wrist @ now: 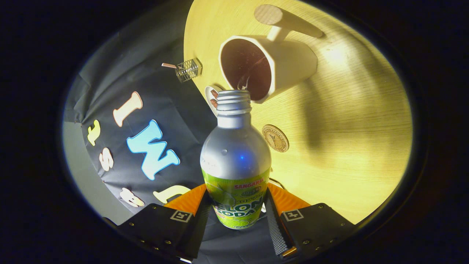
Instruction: Take the bottle from table, then pour the juice into the cup, finally place the bottle on the coaster
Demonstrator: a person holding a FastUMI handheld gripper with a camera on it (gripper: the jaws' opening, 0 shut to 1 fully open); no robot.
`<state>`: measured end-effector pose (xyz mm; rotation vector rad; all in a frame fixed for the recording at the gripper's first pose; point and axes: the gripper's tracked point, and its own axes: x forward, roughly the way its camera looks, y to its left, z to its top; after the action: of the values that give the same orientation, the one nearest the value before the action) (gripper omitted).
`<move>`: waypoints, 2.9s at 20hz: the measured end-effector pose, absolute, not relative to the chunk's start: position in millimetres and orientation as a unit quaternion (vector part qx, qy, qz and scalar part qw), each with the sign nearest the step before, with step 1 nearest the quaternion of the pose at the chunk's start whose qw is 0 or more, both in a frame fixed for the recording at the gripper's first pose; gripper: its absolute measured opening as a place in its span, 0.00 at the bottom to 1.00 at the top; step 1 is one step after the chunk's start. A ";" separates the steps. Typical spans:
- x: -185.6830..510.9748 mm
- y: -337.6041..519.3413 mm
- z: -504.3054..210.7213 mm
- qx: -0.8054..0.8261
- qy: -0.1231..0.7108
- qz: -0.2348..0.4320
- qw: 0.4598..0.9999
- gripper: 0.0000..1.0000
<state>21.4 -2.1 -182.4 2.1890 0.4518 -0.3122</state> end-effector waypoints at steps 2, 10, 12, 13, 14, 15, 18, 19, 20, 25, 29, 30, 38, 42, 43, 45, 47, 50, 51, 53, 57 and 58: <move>22.5 -2.2 -179.4 0.881 0.180 -0.124 0.420 0.74; 23.8 -8.3 -175.0 0.892 0.169 -0.130 0.399 0.74; 23.9 -10.1 -175.6 0.894 0.168 -0.129 0.395 0.74; 25.0 -10.6 -174.7 0.896 0.165 -0.129 0.392 0.74; 24.8 -10.4 -172.8 0.899 0.163 -0.128 0.386 0.74; 26.9 -12.4 -171.7 0.902 0.160 -0.128 0.379 0.74; 29.2 -12.8 -170.2 0.908 0.158 -0.127 0.368 0.74; 29.1 -14.2 -169.8 0.909 0.157 -0.128 0.365 0.74; 29.0 -15.0 -169.9 0.911 0.155 -0.128 0.361 0.74; 32.7 -17.3 -166.3 0.920 0.146 -0.130 0.341 0.74; 34.3 -16.8 -166.6 0.920 0.151 -0.129 0.338 0.74; 34.8 -16.5 -166.4 0.919 0.153 -0.129 0.338 0.74; 29.8 0.8 -180.5 0.896 0.187 -0.145 0.377 0.74; 21.8 2.9 -195.2 0.864 0.206 -0.151 0.433 0.74; 19.7 1.8 -198.7 0.854 0.209 -0.152 0.452 0.74; 18.3 -1.4 -206.1 0.834 0.211 -0.157 0.486 0.74; 16.0 -2.5 -212.0 0.818 0.211 -0.161 0.511 0.74; 7.9 6.6 -227.1 0.773 0.245 -0.165 0.561 0.74; 4.7 5.3 -230.2 0.757 0.251 -0.166 0.580 0.74; 2.8 3.3 -230.8 0.730 0.253 -0.159 0.615 0.74; -1.9 3.4 -239.2 0.669 0.260 -0.152 0.680 0.74; -3.0 2.7 -242.3 0.649 0.261 -0.150 0.698 0.74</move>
<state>-3.0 2.7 -242.3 1.4470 0.5819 -0.3351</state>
